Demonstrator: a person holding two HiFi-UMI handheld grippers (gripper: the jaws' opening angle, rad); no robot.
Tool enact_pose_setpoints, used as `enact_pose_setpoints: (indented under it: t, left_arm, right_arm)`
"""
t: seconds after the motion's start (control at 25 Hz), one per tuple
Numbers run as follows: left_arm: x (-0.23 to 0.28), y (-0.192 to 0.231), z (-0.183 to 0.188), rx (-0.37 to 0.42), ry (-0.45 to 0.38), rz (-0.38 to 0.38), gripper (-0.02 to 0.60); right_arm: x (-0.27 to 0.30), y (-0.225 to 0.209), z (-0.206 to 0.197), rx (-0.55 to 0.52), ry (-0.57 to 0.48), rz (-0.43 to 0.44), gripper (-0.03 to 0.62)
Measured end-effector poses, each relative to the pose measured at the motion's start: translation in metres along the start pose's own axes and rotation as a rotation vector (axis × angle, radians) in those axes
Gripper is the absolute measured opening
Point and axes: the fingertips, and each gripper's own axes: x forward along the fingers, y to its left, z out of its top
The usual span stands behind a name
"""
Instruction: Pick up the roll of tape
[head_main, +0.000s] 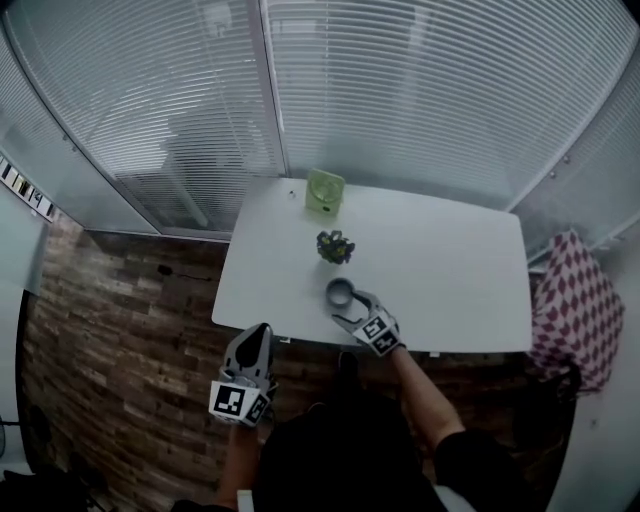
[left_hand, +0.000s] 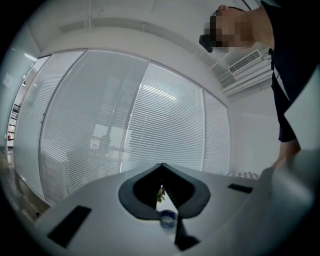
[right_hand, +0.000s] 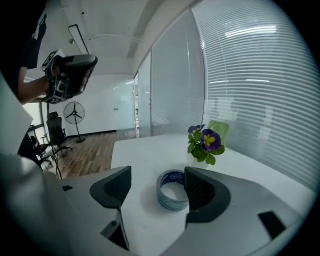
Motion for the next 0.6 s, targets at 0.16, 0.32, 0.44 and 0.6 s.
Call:
enact_pose_setpoints:
  t: [0.16, 0.32, 0.44, 0.6]
  left_arm:
    - [-0.001, 0.008, -0.003, -0.009, 0.002, 0.035, 0.006]
    - [-0.002, 0.013, -0.005, -0.02, 0.003, 0.061, 0.006]
    - [-0.003, 0.016, -0.005, -0.032, -0.001, 0.072, 0.006]
    - [-0.007, 0.02, -0.005, -0.035, -0.005, 0.087, 0.006]
  right_arm:
    - [0.013, -0.005, -0.012, 0.004, 0.039, 0.027, 0.322]
    - [0.022, -0.006, -0.018, 0.015, 0.065, 0.054, 0.322]
    - [0.028, -0.004, -0.027, -0.009, 0.127, 0.076, 0.322]
    - [0.034, -0.004, -0.033, -0.036, 0.181, 0.087, 0.322]
